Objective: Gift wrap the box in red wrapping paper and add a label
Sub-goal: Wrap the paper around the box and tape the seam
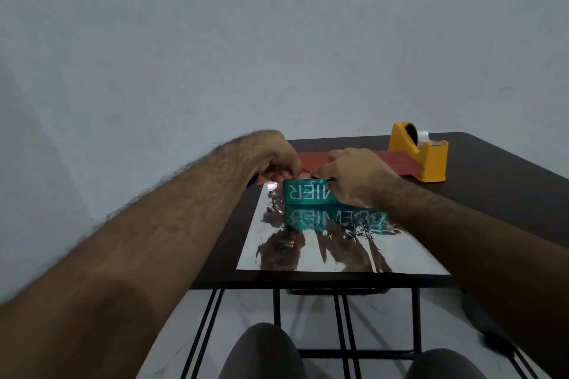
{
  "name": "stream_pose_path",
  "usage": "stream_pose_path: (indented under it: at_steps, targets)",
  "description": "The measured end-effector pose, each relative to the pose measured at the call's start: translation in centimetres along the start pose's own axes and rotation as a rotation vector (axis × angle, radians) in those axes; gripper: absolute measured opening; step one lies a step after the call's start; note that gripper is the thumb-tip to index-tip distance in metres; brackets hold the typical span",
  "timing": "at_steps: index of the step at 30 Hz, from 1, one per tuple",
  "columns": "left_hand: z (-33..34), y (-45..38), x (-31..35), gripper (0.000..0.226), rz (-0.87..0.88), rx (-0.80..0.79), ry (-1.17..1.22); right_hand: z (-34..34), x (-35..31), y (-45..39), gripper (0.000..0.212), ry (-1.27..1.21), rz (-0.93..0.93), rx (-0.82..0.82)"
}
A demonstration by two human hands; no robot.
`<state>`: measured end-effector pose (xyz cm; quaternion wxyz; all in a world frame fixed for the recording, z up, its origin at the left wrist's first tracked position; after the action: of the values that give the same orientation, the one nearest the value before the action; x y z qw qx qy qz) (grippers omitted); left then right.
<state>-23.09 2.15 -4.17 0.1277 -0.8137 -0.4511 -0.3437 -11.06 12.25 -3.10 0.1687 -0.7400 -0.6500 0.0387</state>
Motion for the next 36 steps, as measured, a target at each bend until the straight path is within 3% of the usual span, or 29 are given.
stream_pose_path:
  at_steps: [13, 17, 20, 24, 28, 30, 32, 34, 36]
  targets:
    - [-1.3, 1.2, -0.5, 0.010, -0.079, -0.016, -0.160, 0.8, 0.0, -0.1, 0.050, 0.009, -0.012, 0.015]
    - [-1.5, 1.7, 3.5, 0.012, 0.294, 0.104, -0.283, 0.7, 0.0, 0.1, 0.049, -0.008, -0.014, 0.034]
    - [1.1, 2.5, 5.2, 0.018, 0.544, 0.045, -0.491, 0.9, 0.2, 0.2, 0.047, -0.012, -0.009, 0.044]
    - [1.3, 3.0, 4.9, 0.015, 0.636, 0.103, -0.725, 1.2, 0.7, 0.3, 0.046, -0.071, -0.002, 0.058]
    - [0.1, 3.0, 3.9, 0.015, 0.580, 0.113, -0.847, 1.2, 1.1, 0.3, 0.044, -0.125, -0.010, 0.106]
    - [-0.8, 2.9, 3.7, 0.022, 0.562, 0.123, -0.815, 1.0, 1.6, 0.5, 0.050, -0.163, 0.006, 0.118]
    - [-1.6, 2.8, 3.5, 0.042, 0.564, 0.148, -0.621, 0.5, 2.2, 0.6, 0.052, -0.193, 0.018, 0.144]
    - [-1.4, 2.6, 3.5, 0.063, 0.584, 0.126, -0.404, 0.3, 2.7, 0.7, 0.042, -0.189, 0.014, 0.156]
    - [0.1, 2.1, 3.7, 0.065, 0.574, 0.046, -0.279, 0.2, 3.0, 0.8, 0.032, -0.214, -0.001, 0.157]
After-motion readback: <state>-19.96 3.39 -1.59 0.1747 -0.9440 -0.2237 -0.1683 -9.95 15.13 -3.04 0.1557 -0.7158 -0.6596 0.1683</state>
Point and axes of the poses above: each hand's wrist, its own y-axis away from the middle knuckle, its own z-axis out of the palm, x = y × z, the point moved 10 cm from there along -y, towards the middle knuckle, and after that the axes turned 12 degrees about z, right-handed, at the moved point
